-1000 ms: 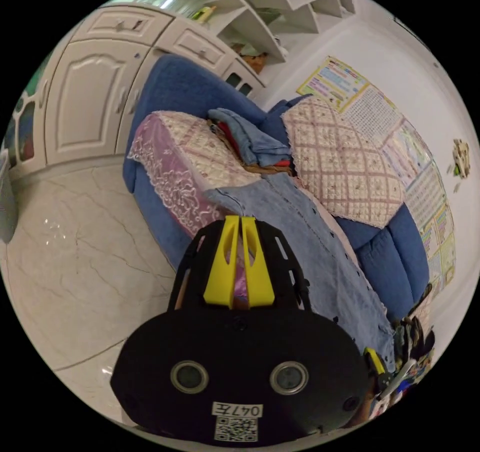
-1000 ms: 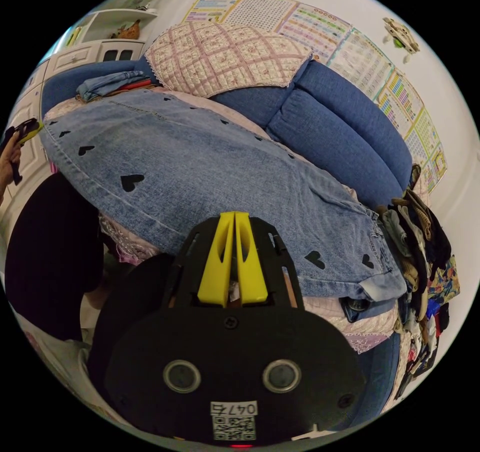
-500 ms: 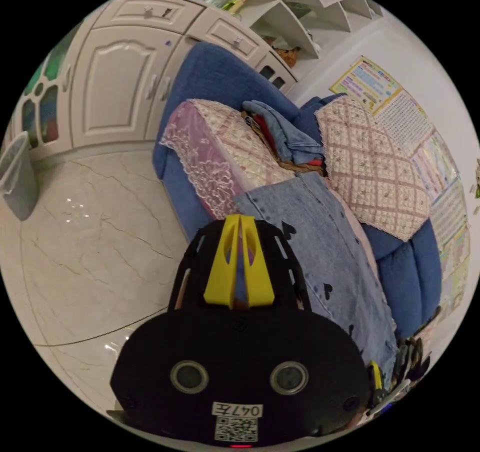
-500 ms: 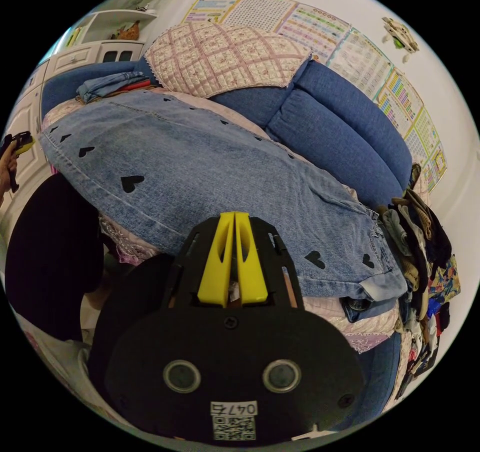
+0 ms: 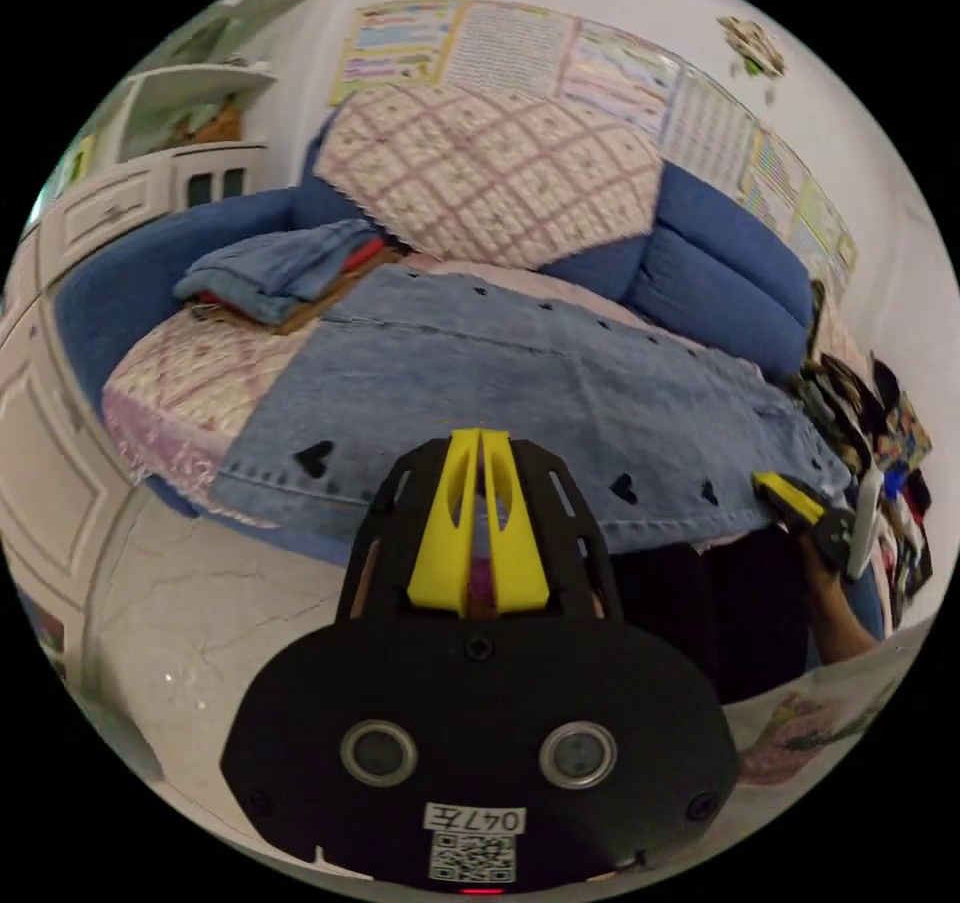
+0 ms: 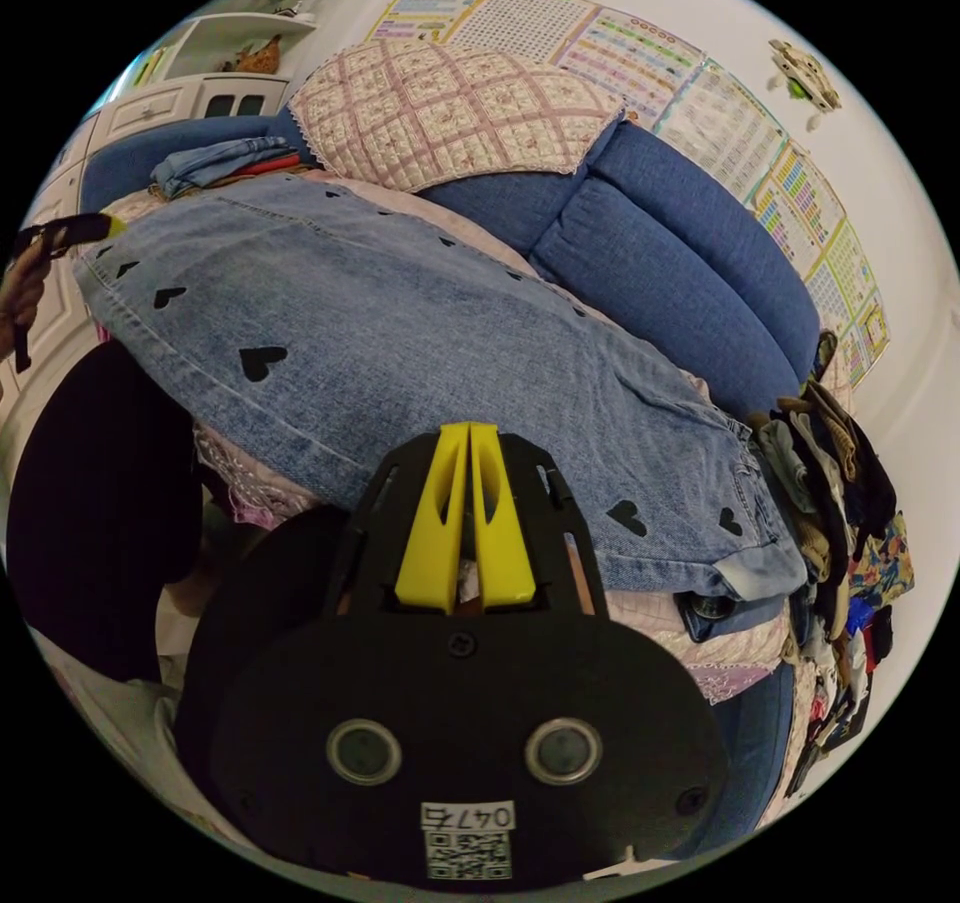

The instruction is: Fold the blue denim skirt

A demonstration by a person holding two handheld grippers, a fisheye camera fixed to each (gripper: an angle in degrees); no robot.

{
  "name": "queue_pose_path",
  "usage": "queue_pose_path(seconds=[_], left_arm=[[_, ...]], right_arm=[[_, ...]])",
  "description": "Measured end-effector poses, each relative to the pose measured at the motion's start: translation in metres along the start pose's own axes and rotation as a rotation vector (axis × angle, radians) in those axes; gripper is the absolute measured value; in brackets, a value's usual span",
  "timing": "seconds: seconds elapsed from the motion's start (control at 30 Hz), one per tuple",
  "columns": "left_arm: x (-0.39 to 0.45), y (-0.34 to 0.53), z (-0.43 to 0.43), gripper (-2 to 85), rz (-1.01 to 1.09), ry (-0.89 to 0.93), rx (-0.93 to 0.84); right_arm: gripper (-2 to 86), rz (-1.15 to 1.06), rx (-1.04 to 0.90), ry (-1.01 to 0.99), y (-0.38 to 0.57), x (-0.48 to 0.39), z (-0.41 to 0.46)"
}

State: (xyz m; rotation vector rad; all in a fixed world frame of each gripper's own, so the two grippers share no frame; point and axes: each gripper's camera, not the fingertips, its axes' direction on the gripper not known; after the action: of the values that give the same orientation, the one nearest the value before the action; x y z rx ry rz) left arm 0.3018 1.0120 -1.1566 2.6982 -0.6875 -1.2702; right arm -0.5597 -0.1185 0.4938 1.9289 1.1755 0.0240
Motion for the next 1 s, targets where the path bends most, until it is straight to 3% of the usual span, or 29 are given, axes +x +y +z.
queue_pose_path(seconds=[0.17, 0.33, 0.47, 0.53, 0.6, 0.67, 0.8, 1.0], left_arm=[[0.101, 0.051, 0.108, -1.0, 0.13, -0.1, -0.189], [0.155, 0.113, 0.156, -1.0, 0.142, -0.18, -0.159], [0.157, 0.154, 0.184, -1.0, 0.073, -0.121, -0.172], [0.151, 0.171, 0.193, -1.0, 0.037, -0.077, -0.177], [0.147, 0.194, 0.204, -1.0, 0.023, -0.045, -0.184], [0.149, 0.212, 0.21, -1.0, 0.032, -0.044, -0.185], [0.152, 0.255, 0.222, -1.0, 0.052, -0.06, -0.18], [0.139, 0.308, 0.229, -1.0, 0.026, -0.053, -0.184]], right_arm=[[-0.5, 0.005, 0.006, -0.009, 0.046, -0.007, 0.006], [-0.6, 0.01, 0.009, -0.014, 0.101, -0.013, 0.013], [-0.6, 0.026, 0.015, -0.03, 0.158, -0.014, 0.017], [-0.5, 0.094, 0.062, -0.056, 0.189, -0.004, 0.013], [-0.4, 0.284, 0.264, -0.078, 0.253, 0.027, -0.008], [0.1, 0.451, 0.349, -0.028, 0.307, 0.058, -0.018], [4.1, 0.802, 0.323, 0.218, 0.429, 0.136, -0.022], [8.2, 0.986, 0.256, 0.154, 0.556, 0.198, -0.001]])
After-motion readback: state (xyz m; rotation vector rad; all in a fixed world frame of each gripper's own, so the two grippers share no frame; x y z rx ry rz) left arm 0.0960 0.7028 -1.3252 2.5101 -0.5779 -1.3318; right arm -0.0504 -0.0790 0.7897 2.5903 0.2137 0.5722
